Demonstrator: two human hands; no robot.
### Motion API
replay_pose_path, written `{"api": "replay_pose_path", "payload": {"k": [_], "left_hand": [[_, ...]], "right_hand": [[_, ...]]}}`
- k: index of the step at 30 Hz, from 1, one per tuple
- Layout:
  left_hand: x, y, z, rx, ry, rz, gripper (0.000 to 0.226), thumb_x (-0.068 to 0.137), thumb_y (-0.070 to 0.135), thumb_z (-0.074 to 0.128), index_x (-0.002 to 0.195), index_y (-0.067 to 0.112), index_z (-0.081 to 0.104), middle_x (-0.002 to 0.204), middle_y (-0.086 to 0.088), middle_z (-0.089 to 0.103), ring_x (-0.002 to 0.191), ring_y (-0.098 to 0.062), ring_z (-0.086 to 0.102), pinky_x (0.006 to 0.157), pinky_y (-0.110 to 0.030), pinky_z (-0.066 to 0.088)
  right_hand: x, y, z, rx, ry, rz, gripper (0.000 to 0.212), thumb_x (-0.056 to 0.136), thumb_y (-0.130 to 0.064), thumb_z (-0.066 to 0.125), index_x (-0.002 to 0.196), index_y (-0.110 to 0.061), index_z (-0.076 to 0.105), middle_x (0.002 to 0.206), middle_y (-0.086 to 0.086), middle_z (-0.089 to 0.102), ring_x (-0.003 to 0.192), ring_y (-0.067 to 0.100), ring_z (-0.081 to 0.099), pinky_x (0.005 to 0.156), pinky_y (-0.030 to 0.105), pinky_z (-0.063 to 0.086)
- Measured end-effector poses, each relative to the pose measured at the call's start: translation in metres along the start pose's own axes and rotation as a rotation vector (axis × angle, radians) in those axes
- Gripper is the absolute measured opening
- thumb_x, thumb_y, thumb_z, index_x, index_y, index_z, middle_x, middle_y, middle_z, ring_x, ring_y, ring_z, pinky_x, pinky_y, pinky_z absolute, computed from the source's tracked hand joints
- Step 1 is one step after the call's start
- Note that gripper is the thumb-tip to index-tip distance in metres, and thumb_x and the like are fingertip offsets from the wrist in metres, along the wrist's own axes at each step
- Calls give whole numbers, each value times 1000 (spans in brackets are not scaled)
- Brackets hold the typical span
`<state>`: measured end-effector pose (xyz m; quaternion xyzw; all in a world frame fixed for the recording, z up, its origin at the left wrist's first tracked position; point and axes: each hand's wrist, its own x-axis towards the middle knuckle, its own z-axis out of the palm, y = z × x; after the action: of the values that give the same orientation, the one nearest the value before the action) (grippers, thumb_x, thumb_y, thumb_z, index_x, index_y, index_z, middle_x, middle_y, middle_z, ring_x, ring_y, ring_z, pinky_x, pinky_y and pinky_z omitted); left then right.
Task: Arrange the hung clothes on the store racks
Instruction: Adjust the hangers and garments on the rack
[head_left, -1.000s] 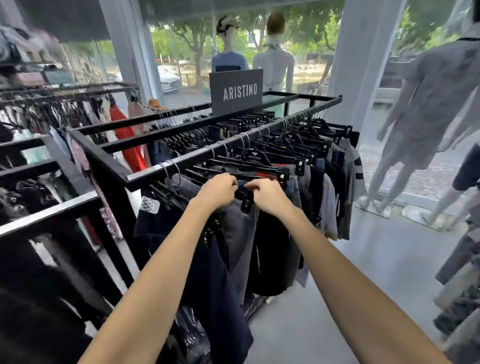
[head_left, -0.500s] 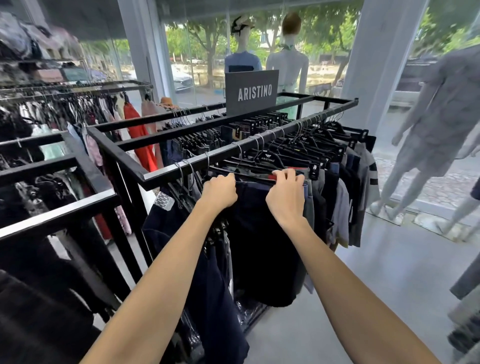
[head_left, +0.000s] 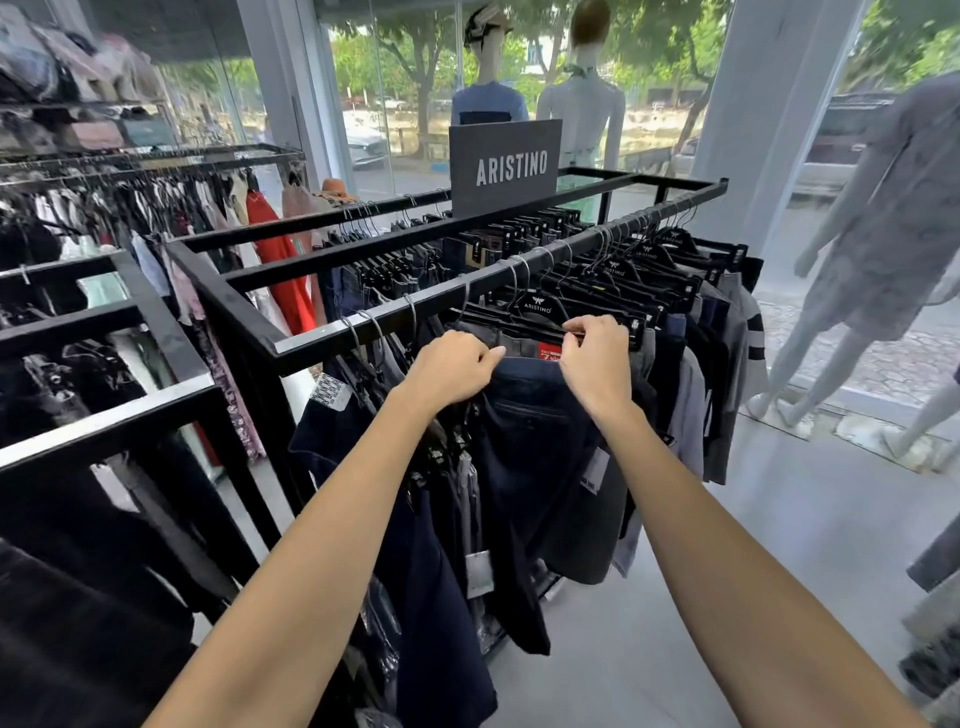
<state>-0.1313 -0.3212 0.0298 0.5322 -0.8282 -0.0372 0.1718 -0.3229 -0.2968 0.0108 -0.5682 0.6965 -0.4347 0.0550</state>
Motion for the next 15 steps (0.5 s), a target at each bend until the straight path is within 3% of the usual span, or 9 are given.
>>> {"api": "replay_pose_path", "payload": {"k": [3,6,10,12,15], "left_hand": [[4,1,-3,106,-22,-11,54,101,48,39,58,20,56,68,-3,57,79,-29,58,73,-34,46],[8,2,4,228,-23,-64,47,101,48,36,95,14,68,101,-15,67,100,-36,62,83,-40,46],[18,9,8,72,70,-170,40,101,44,36,127,16,49,121,-16,61,110,-39,58,87,-45,45],[22,9,9,-7,101,-70,39,101,44,36,137,30,44,129,-5,54,117,-33,55,93,-46,47],[23,7,14,33,-32,95,39,102,43,34,132,31,56,140,1,44,128,-23,46,108,-41,36]], "right_hand": [[-2,4,3,-121,-31,27,37,94,-9,50,130,-11,60,134,9,54,130,27,41,100,45,45],[-5,-3,3,-161,-51,39,37,95,-14,54,131,-20,60,129,8,57,122,29,52,94,43,48],[-4,-22,3,-90,-182,71,19,90,-32,61,96,-27,78,103,8,73,101,32,67,89,39,55],[4,-27,2,62,-292,129,26,87,-41,62,78,-22,79,81,9,74,83,28,70,80,36,57],[15,-24,-1,331,-299,229,28,91,-34,59,80,-18,80,67,1,74,61,17,66,63,31,57]]}}
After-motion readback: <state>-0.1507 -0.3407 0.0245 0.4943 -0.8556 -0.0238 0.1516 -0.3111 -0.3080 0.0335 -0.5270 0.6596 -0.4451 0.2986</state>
